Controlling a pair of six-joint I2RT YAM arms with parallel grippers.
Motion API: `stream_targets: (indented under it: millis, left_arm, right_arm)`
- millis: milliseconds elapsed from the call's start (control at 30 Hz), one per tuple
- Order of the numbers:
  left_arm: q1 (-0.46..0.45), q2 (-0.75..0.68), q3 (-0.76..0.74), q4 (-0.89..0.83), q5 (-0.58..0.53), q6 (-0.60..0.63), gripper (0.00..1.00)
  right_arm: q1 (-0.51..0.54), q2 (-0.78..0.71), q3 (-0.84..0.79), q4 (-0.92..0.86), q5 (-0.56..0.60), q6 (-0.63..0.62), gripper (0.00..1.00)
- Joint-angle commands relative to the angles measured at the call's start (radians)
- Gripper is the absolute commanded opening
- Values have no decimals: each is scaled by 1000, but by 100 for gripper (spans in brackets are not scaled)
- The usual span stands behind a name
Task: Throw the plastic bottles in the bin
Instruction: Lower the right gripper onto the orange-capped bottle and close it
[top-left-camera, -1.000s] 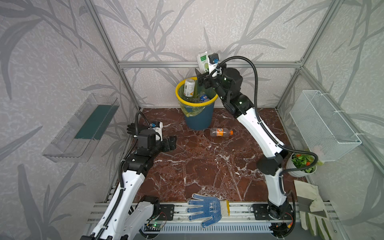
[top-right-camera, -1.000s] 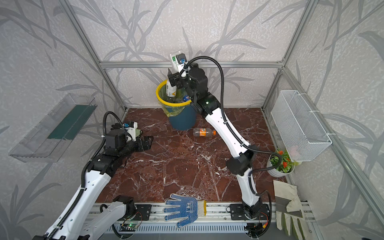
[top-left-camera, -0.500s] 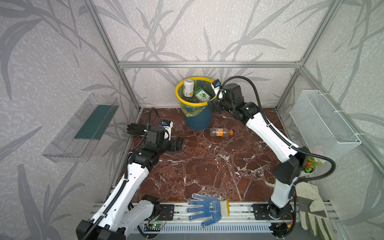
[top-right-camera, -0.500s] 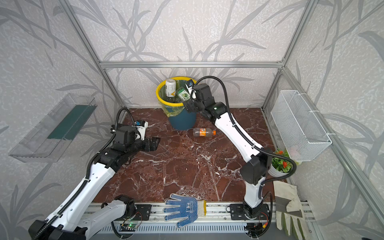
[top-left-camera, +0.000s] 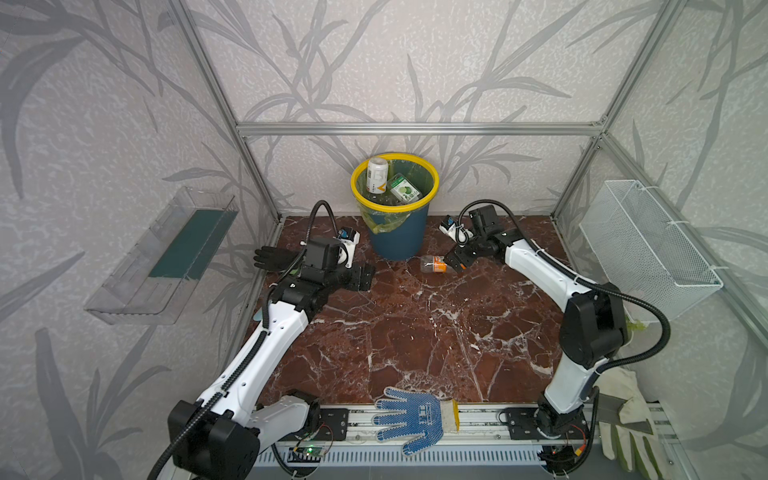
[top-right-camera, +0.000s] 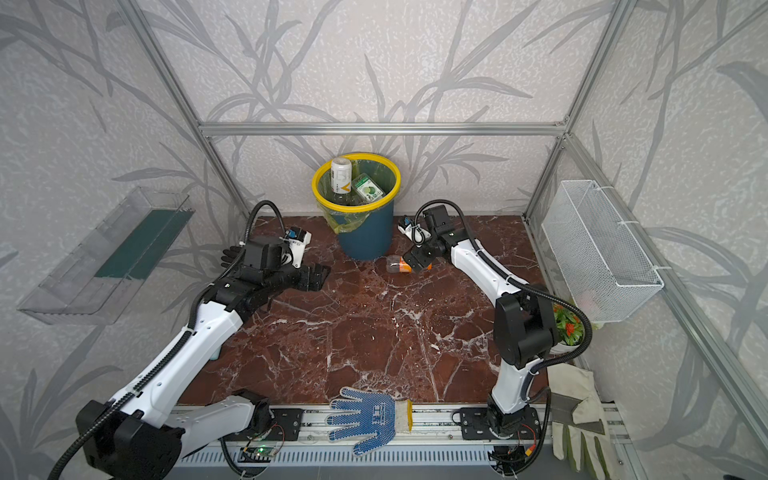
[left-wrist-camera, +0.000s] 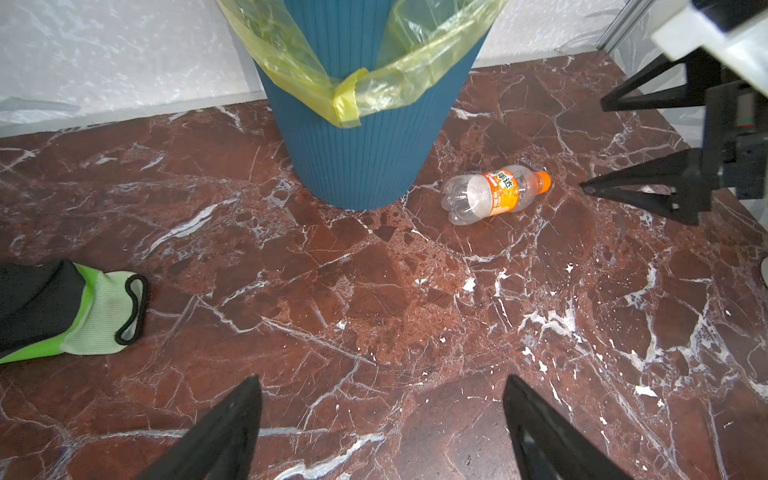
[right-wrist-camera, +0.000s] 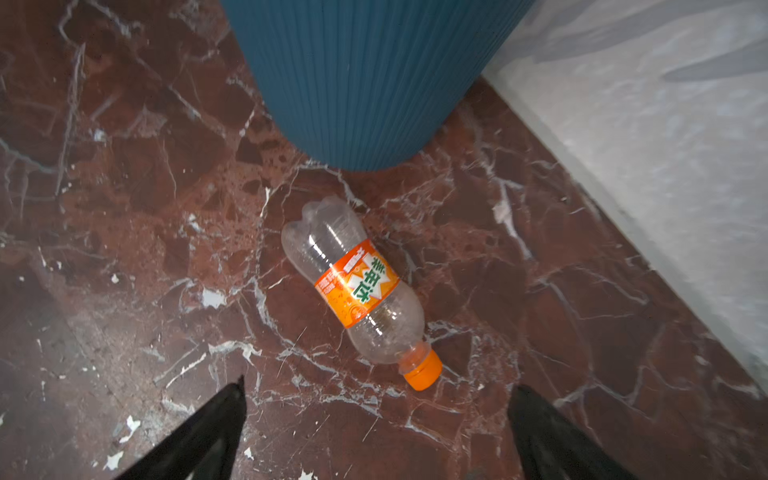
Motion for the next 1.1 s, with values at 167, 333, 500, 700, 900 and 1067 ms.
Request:
stream_targets:
  millis: [167,333,500,700,900,1067]
  left_arm:
    - [-5,-6,-17,17,15,36,90]
    - [-4,-1,-19,21,9,33,90]
    - [-5,6,-21,20,5,35,90]
    - [-4,6,-21,19,-3,39,90]
    - [-4,10,-18,21,7,38,90]
    - [-4,-1,-18,21,4,38,90]
  right_arm:
    - [-15,191,175,-63,-94,-226,99]
    - [-12,301,269,-88,-109,-295,99]
    - [-3,392,333,-89,-89,-323,100]
    - [14,425,326,-73,-80,-328,91]
    - [26,421,308,-52,-101,-315,76]
    - [32,431,299,-50,-78,-309,67]
